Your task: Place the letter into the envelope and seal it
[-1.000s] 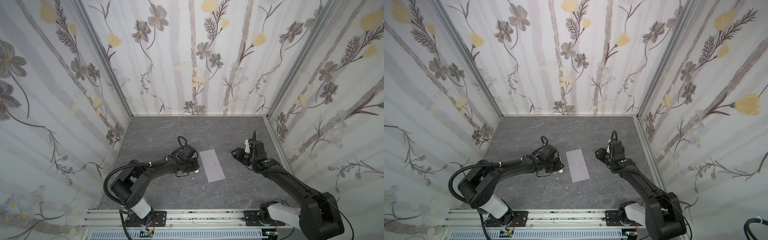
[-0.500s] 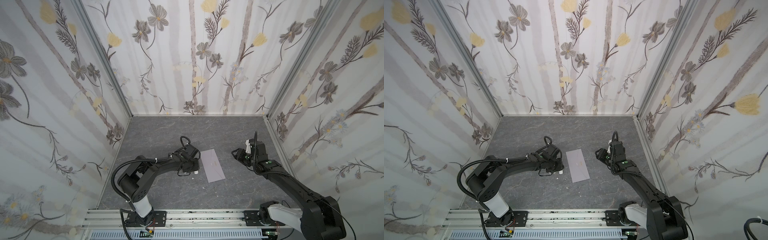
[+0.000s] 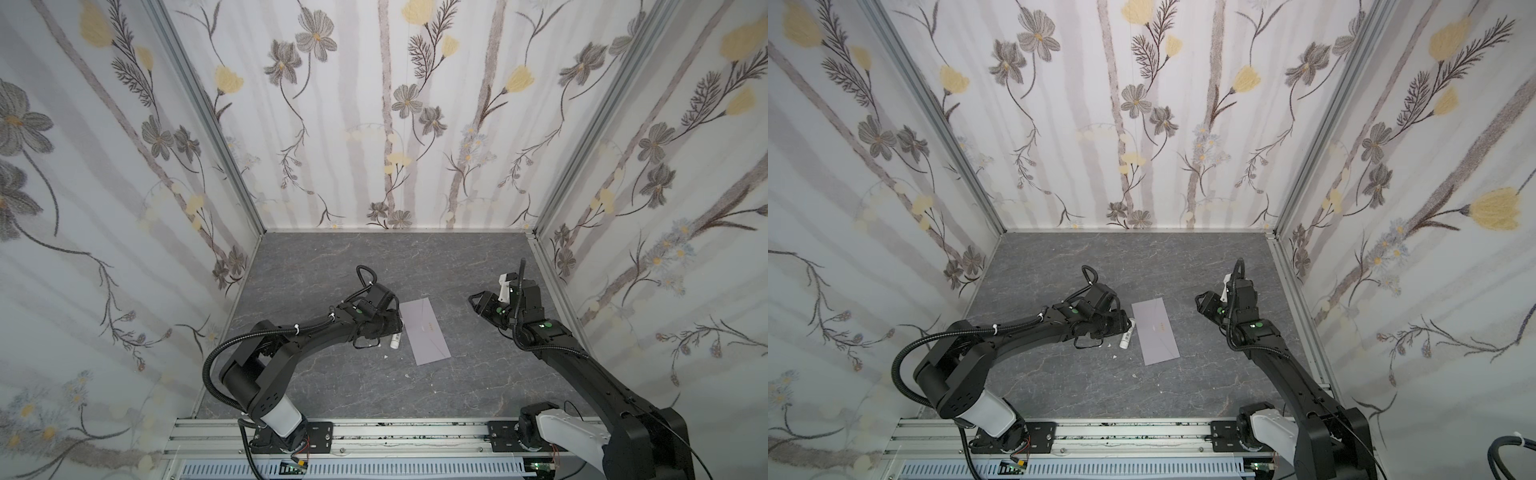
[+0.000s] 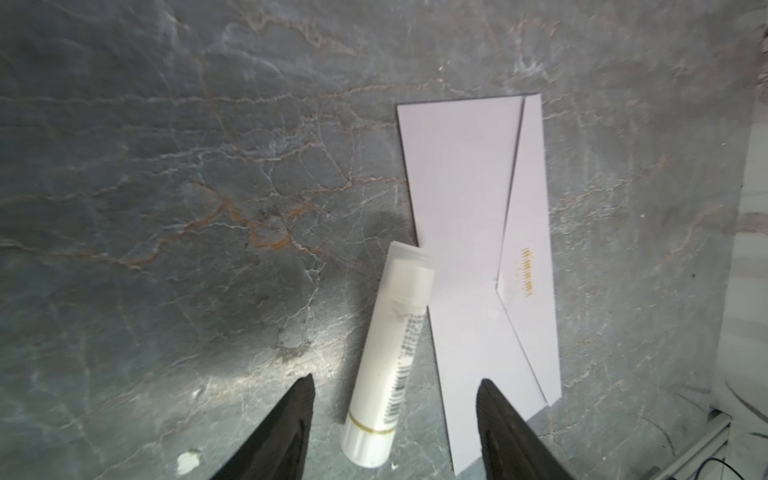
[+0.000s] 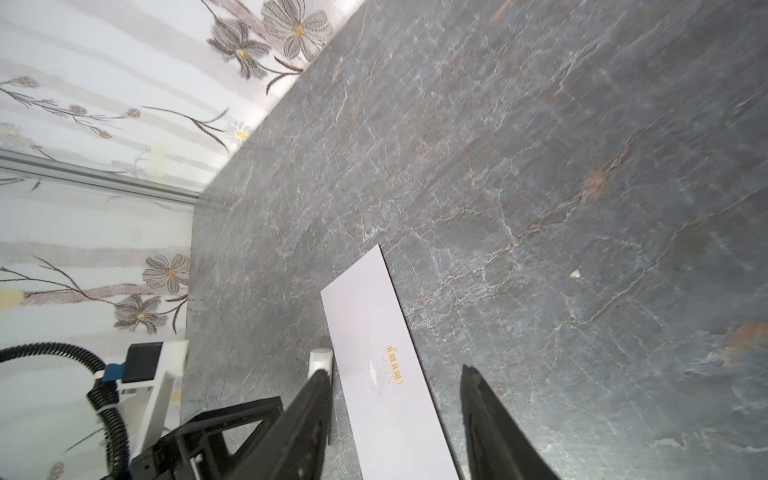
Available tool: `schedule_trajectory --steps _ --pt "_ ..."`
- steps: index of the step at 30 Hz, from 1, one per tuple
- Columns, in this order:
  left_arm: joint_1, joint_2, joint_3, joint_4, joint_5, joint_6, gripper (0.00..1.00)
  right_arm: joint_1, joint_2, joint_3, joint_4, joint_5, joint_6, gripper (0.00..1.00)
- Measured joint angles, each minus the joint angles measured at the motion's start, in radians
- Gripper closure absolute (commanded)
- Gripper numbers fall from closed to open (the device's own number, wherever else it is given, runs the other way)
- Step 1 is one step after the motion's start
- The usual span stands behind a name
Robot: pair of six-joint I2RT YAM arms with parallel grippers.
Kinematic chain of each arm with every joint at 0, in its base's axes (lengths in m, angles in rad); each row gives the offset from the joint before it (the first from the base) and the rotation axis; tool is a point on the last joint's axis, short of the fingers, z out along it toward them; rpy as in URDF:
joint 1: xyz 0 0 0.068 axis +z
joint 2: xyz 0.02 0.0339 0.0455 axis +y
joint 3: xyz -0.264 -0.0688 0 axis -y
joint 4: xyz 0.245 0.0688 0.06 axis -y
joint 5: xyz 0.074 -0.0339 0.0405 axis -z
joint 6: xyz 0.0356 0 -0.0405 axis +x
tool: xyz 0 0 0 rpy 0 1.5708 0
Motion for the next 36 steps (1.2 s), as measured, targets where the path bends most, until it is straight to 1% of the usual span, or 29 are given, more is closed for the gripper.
schedule_trajectory --steps 3,5,7,10,11,12,16,18,21,24,27,32,36 --pt "0.024 -0.100 0.002 -0.017 -0.033 0.000 0.31 -0.065 -0.038 0.022 -0.011 0.009 -0.040 0.45" --pt "0.044 -0.184 0.002 -0.022 -0.081 0.006 0.23 -0.121 -0.069 0.033 -0.020 0.040 -0.079 0.38" --pt "0.068 -0.262 0.002 -0.020 -0.153 0.039 0.11 -0.167 -0.087 0.042 -0.021 0.092 -0.121 0.23" --pt "0.125 -0.344 0.002 -0.014 -0.281 0.114 0.03 -0.204 -0.092 0.035 -0.002 0.218 -0.190 0.12" --pt "0.152 -0.359 0.002 -0.010 -0.324 0.148 0.02 -0.210 -0.090 0.019 0.024 0.257 -0.213 0.04" --pt "0.180 -0.367 0.002 -0.008 -0.371 0.175 0.01 -0.216 -0.088 -0.003 0.057 0.296 -0.237 0.00" --pt "0.292 -0.378 -0.047 0.043 -0.546 0.274 0.00 -0.221 -0.077 -0.126 0.220 0.407 -0.325 0.00" --pt "0.346 -0.381 -0.121 0.110 -0.622 0.330 0.00 -0.221 -0.080 -0.211 0.352 0.432 -0.370 0.00" --pt "0.407 -0.384 -0.261 0.246 -0.690 0.415 0.00 -0.221 -0.089 -0.318 0.528 0.453 -0.440 0.00" --pt "0.451 -0.380 -0.441 0.494 -0.707 0.488 0.00 -0.221 -0.087 -0.388 0.702 0.472 -0.508 0.00" --pt "0.472 -0.326 -0.564 0.732 -0.705 0.563 0.00 -0.221 -0.060 -0.441 0.855 0.471 -0.562 0.00" --pt "0.528 -0.182 -0.624 1.079 -0.671 0.667 0.00 -0.221 0.013 -0.520 1.075 0.443 -0.607 0.00" --pt "0.587 -0.047 -0.653 1.284 -0.594 0.689 0.00 -0.221 0.067 -0.553 1.247 0.408 -0.617 0.00"
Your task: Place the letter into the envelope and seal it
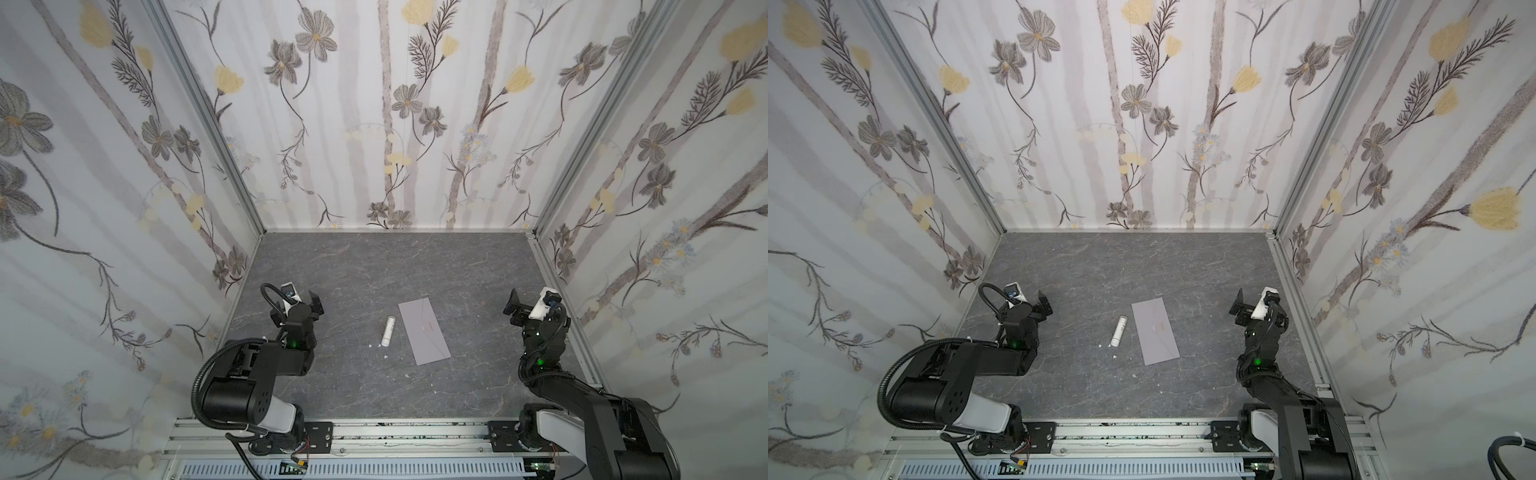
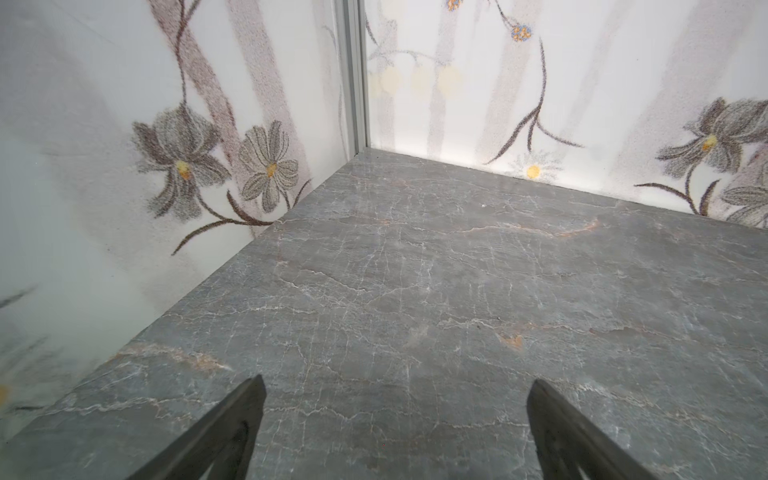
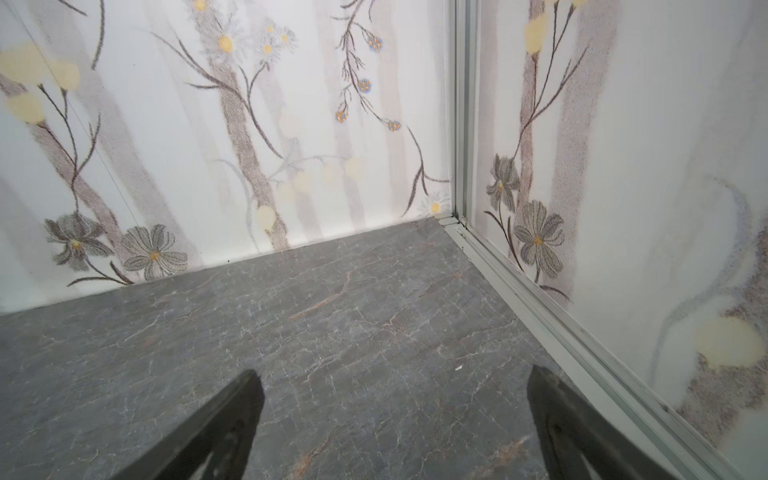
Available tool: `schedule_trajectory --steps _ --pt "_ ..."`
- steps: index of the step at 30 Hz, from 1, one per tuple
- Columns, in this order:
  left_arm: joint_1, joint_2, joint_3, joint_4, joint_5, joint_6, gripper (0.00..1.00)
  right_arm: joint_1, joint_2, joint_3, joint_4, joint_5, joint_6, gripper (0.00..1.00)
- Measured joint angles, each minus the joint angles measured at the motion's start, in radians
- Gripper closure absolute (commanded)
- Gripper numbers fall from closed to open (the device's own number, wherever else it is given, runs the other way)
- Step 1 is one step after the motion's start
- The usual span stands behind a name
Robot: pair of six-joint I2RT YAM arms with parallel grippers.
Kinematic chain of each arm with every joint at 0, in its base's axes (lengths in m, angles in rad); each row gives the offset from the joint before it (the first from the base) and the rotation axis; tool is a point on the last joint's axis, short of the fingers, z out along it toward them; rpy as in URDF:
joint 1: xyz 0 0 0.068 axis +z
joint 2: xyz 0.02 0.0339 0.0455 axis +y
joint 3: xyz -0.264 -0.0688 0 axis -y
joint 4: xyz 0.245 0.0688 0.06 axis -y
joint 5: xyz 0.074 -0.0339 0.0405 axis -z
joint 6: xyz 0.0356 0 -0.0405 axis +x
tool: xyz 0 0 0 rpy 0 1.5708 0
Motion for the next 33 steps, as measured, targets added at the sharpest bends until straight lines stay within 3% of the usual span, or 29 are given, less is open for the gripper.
schedule_trajectory --steps 7,12,33 --pt "0.064 0.072 -0.044 0.184 0.172 0.001 0.00 0.001 0.186 0.007 0.206 -0.071 -0.030 0.00" --pt "0.066 0.076 -0.048 0.250 0.274 0.021 0.00 0.023 0.207 0.085 0.187 -0.113 -0.058 0.00" --pt "0.078 0.078 -0.048 0.267 0.280 0.010 0.00 0.032 0.215 0.092 0.158 -0.108 -0.080 0.00"
